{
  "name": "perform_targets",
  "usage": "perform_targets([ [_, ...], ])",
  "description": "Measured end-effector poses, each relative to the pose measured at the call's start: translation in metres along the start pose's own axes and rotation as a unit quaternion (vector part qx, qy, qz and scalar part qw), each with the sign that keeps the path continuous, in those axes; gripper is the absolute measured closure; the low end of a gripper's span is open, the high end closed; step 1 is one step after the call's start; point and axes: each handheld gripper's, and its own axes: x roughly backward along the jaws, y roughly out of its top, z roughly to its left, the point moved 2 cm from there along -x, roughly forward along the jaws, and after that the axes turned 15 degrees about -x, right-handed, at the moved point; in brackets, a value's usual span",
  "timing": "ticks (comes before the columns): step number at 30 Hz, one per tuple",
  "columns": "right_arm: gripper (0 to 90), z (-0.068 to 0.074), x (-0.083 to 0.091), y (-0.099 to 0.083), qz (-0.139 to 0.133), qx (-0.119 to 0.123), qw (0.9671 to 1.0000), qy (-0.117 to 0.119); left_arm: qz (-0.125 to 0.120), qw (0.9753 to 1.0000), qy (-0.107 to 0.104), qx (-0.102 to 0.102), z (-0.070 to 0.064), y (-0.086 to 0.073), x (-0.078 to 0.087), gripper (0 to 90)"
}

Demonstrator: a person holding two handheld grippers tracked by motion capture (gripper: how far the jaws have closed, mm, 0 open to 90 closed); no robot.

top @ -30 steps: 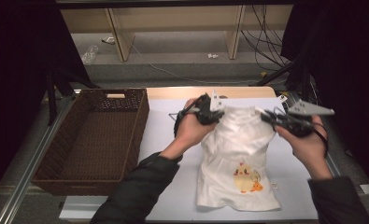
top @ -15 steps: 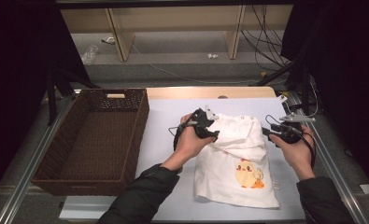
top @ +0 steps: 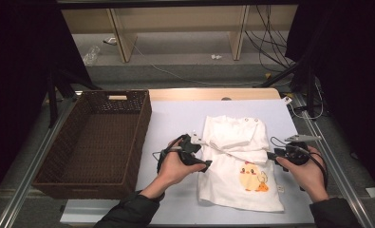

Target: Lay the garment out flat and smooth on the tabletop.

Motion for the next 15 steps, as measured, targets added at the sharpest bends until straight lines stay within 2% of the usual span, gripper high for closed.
perform_targets([
  [2,56.5,0.002,0.002,-0.005,0.005,-0.006,1.0000,0.003,-0.016,0.9997,-0.013,0.009,-0.006,-0.005,0.006,18.7],
  [5,55.7,0.004,0.007,-0.012,0.009,-0.013,0.9999,0.001,-0.018,0.9995,-0.022,0.011,-0.018,-0.013,0.013,26.8],
  [6,56.0,0.004,0.008,-0.015,0.011,-0.013,0.9998,-0.002,-0.013,0.9995,-0.027,0.007,-0.022,-0.015,0.014,29.1],
  [9,58.3,0.005,0.010,-0.022,0.017,-0.026,0.9995,-0.002,0.003,0.9993,-0.036,0.009,-0.034,-0.020,0.014,37.1],
  [11,60.7,0.005,0.010,-0.023,0.023,-0.034,0.9992,-0.001,0.014,0.9987,-0.049,0.008,-0.041,-0.021,0.011,38.8],
  [15,67.8,0.004,0.005,-0.026,0.036,-0.034,0.9987,-0.008,0.032,0.9981,-0.052,0.000,-0.047,-0.023,0.005,45.3],
])
